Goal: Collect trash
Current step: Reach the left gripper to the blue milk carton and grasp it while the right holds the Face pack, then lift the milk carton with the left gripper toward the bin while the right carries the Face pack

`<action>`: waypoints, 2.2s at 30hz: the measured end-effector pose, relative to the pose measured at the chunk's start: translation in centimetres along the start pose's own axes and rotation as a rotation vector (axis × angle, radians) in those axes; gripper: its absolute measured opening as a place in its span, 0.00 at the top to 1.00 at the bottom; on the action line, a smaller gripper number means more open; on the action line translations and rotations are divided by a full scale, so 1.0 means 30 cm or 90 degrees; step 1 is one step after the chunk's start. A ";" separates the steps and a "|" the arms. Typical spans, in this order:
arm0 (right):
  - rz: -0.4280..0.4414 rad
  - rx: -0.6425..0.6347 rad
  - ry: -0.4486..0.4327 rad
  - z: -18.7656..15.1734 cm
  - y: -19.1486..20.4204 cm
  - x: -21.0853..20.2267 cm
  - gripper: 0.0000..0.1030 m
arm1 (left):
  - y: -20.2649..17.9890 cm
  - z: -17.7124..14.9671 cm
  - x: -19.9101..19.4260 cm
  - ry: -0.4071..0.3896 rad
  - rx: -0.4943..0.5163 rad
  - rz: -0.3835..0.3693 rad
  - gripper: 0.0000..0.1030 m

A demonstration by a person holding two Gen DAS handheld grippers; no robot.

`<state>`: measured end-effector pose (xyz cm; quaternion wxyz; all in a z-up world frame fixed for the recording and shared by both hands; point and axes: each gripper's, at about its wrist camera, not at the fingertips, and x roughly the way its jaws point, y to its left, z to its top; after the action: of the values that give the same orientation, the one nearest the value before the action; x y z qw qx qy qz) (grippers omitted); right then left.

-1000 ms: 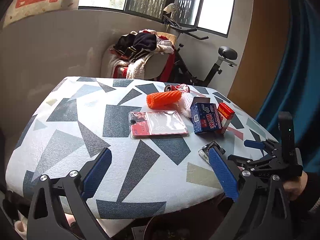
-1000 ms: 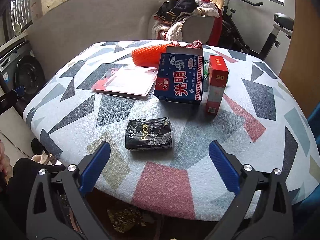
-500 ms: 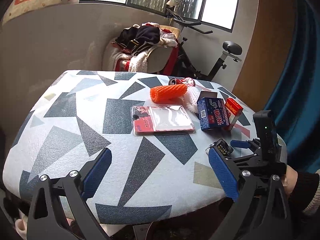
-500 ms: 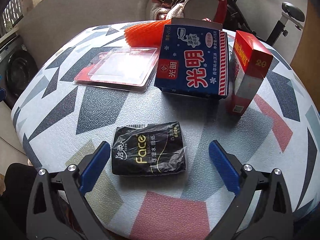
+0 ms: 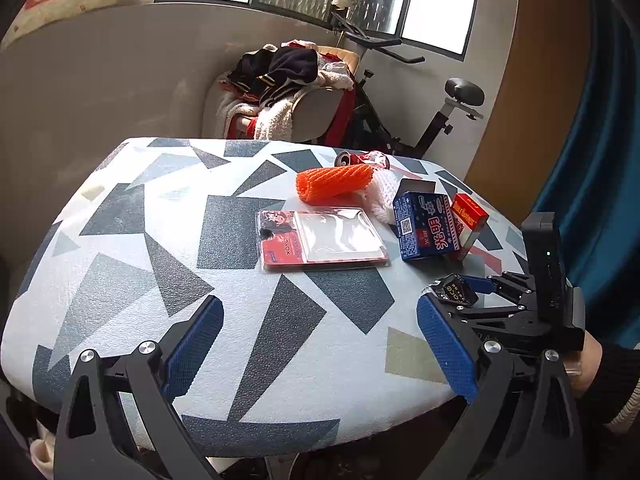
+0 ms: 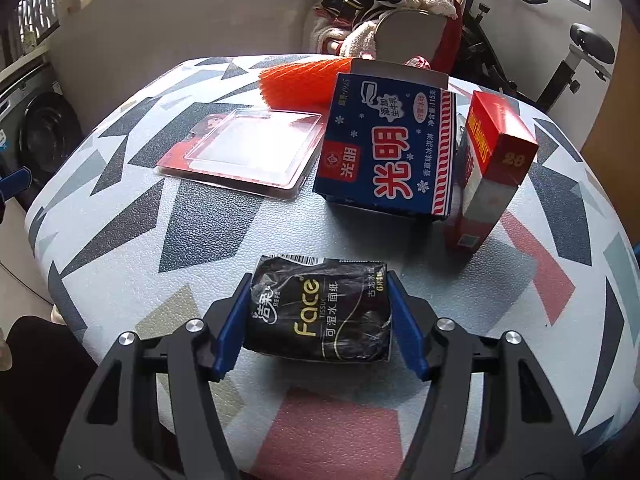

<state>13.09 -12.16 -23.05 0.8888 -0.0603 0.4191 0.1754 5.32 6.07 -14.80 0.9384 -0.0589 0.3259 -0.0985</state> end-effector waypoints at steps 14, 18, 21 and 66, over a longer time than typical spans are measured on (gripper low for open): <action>-0.004 0.041 -0.041 0.000 -0.091 -0.092 0.38 | -0.019 0.032 0.031 -0.001 0.006 -0.005 0.08; -0.006 0.054 -0.048 -0.004 -0.118 -0.106 0.38 | -0.015 0.039 0.044 0.005 -0.002 -0.009 0.08; -0.010 0.061 -0.053 -0.012 -0.140 -0.118 0.38 | -0.008 0.051 0.054 0.009 -0.018 -0.021 0.08; -0.038 0.122 -0.048 -0.037 -0.324 -0.140 0.38 | -0.212 0.289 0.614 0.115 -0.088 -0.278 0.64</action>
<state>13.35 -22.59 -20.92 0.9103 0.0188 0.3986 0.1103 23.95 -3.82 -17.97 0.8557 -0.1831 0.3942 -0.2808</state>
